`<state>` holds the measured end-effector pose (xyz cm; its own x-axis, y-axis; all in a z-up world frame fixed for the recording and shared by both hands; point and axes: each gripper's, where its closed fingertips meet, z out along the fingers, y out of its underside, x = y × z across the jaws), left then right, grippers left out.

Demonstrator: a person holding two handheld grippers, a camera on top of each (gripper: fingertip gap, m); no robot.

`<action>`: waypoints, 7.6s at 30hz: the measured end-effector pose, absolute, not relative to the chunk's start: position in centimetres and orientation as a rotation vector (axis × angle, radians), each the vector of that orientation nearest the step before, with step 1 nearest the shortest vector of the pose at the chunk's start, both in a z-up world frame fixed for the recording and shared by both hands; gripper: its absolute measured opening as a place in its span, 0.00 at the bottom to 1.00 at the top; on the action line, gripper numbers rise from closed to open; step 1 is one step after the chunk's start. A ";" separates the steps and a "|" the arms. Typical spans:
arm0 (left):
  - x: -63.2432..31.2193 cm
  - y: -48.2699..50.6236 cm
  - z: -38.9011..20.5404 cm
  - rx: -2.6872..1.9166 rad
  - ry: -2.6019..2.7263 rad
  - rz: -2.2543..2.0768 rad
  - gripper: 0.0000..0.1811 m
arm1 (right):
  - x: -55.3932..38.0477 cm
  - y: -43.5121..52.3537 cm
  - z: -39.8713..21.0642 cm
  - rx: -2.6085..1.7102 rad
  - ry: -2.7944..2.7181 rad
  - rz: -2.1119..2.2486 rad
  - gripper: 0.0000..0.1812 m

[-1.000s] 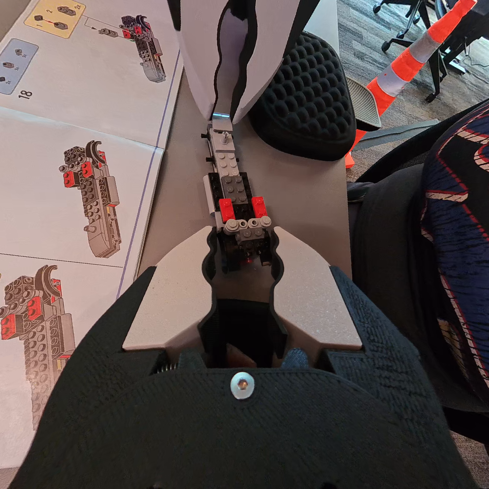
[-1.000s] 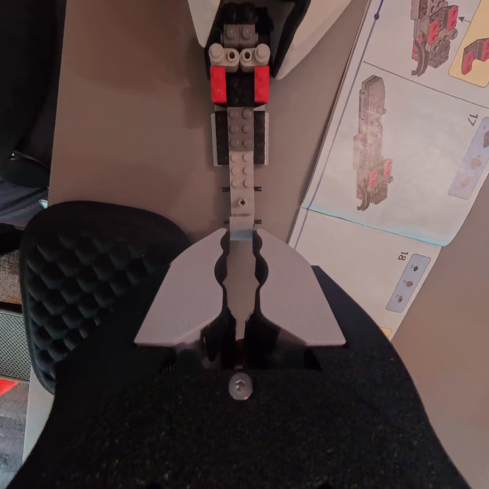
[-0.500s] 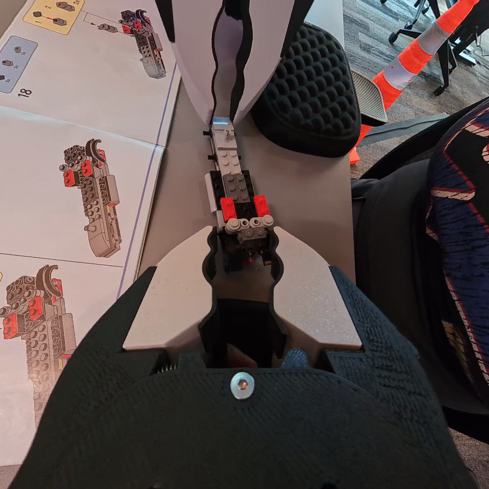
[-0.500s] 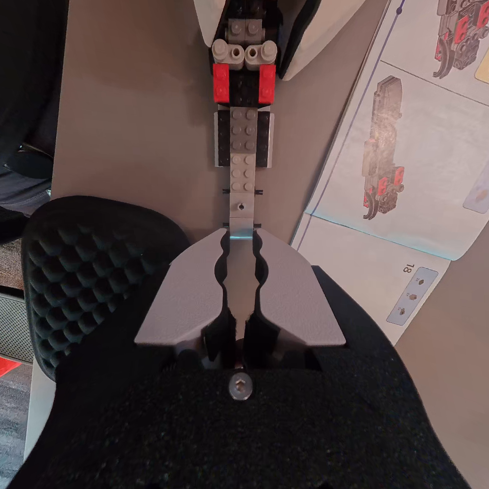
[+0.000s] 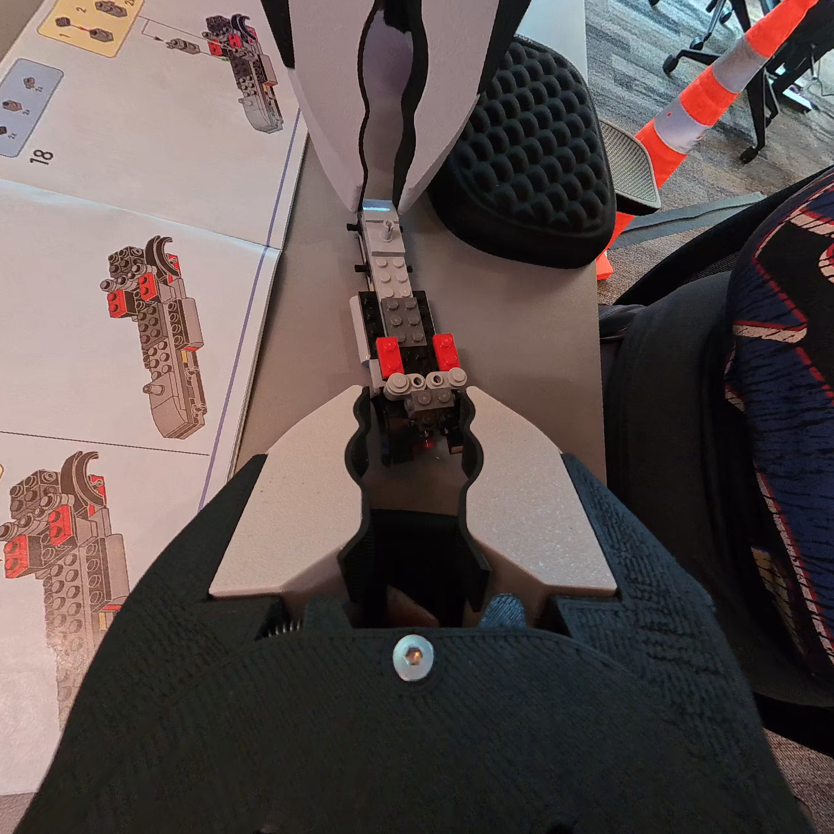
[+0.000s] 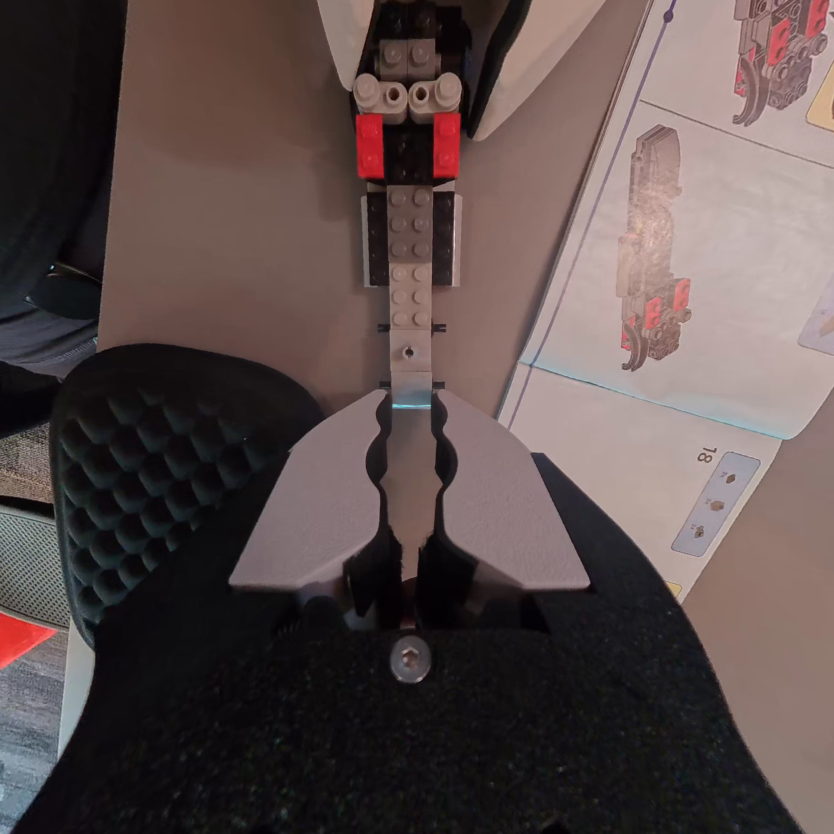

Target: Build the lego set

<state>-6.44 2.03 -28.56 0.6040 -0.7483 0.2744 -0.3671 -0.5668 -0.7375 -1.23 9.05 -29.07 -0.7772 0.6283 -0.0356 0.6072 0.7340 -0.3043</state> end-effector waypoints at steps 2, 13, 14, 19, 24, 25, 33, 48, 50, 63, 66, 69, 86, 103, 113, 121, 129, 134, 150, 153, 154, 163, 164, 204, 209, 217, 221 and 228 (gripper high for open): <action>-6.4 2.0 -28.6 -2.190 0.876 -0.772 0.21 | -1.2 9.0 -29.0 -1.020 -2.857 0.478 0.09; -6.4 2.0 -28.5 -2.191 0.874 -0.775 0.21 | -1.2 9.0 -29.0 -1.024 -2.846 0.495 0.09; -6.4 2.0 -28.5 -2.191 0.874 -0.775 0.21 | -1.2 9.0 -29.0 -1.026 -2.847 0.500 0.09; -6.4 2.0 -28.5 -2.191 0.873 -0.776 0.21 | -1.1 9.0 -29.1 -1.029 -2.844 0.502 0.09; -6.4 2.0 -28.5 -2.191 0.873 -0.776 0.21 | -1.1 8.9 -29.2 -1.035 -2.846 0.514 0.11; -6.4 2.0 -28.5 -2.191 0.873 -0.776 0.21 | -1.0 8.9 -29.2 -1.039 -2.849 0.519 0.12; -6.4 2.0 -28.5 -2.190 0.873 -0.775 0.21 | -1.6 9.2 -27.6 -1.088 -2.703 0.669 0.05; -6.4 2.0 -28.5 -2.191 0.872 -0.780 0.21 | -1.2 9.0 -28.9 -1.090 -2.713 0.673 0.01; -6.4 2.0 -28.5 -2.191 0.872 -0.780 0.21 | -1.2 9.0 -28.9 -1.097 -2.715 0.663 0.01; -6.3 1.8 -28.7 -2.196 0.894 -0.784 0.21 | -1.3 8.9 -28.9 -1.094 -2.688 0.505 0.01; -6.3 1.8 -28.7 -2.196 0.902 -0.783 0.21 | -1.4 8.8 -28.8 -1.105 -2.717 0.491 0.00; -6.2 1.7 -28.7 -2.194 0.910 -0.782 0.20 | -1.5 8.8 -28.8 -1.098 -2.751 0.458 0.00; -6.1 1.6 -28.8 -2.189 0.928 -0.794 0.20 | -1.8 9.1 -29.1 -1.155 -2.895 0.321 0.00; -6.3 1.7 -27.8 -2.154 0.858 -0.890 0.22 | -2.2 9.0 -26.0 -1.188 -2.447 0.879 0.11; -6.7 2.0 -26.1 -2.034 0.819 -0.849 0.26 | -2.2 9.1 -27.6 -1.207 -2.301 0.949 0.15; -6.9 1.9 -25.5 -2.012 0.781 -0.943 0.27 | -2.5 9.2 -27.3 -1.141 -2.141 1.038 0.15; -11.9 4.7 -15.1 -2.054 0.963 -0.719 0.28 | -2.5 9.1 -26.0 -1.118 -2.099 1.130 0.14; -12.4 6.3 -14.7 -2.108 1.076 -0.574 0.28 | -2.6 8.5 -26.6 -1.075 -2.161 1.101 0.15; -9.3 3.3 -22.6 -2.025 0.769 -0.571 0.31 | -3.0 9.1 -26.9 -1.056 -2.197 1.049 0.15; -7.3 1.9 -24.7 -2.039 0.680 -0.596 0.32 | -3.2 8.4 -27.3 -1.037 -2.260 1.103 0.16; -6.7 1.6 -25.5 -2.064 0.685 -0.590 0.32 | -3.3 8.1 -27.5 -1.033 -2.286 1.125 0.17; -6.5 1.0 -28.9 -2.241 0.789 -0.441 0.29 | -3.8 7.8 -29.8 -1.089 -2.424 1.032 0.12; -6.7 1.0 -28.8 -2.238 0.782 -0.448 0.29 | -3.6 8.0 -29.8 -1.127 -2.405 1.012 0.12; -10.0 4.2 -27.5 -2.143 0.723 -0.661 0.33 | -6.2 15.1 -29.8 -1.724 -1.726 0.925 0.14; -9.8 4.1 -28.2 -2.178 0.768 -0.618 0.34 | -6.2 15.1 -29.8 -1.738 -1.722 0.958 0.14; -9.7 4.1 -28.2 -2.176 0.769 -0.628 0.33 | -6.2 15.0 -29.8 -1.734 -1.729 0.970 0.16; -9.7 4.1 -28.4 -2.188 0.786 -0.614 0.33 | -6.2 15.0 -29.8 -1.725 -1.736 0.961 0.16; -9.7 4.1 -28.3 -2.185 0.778 -0.622 0.32 | -6.3 14.8 -29.9 -1.675 -1.766 0.897 0.17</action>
<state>-9.71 4.09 -28.34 0.7010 -0.6872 0.1907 -0.3379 -0.5555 -0.7597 -6.25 14.75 -29.89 -0.0813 0.9949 -0.0597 0.6349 0.0055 -0.7726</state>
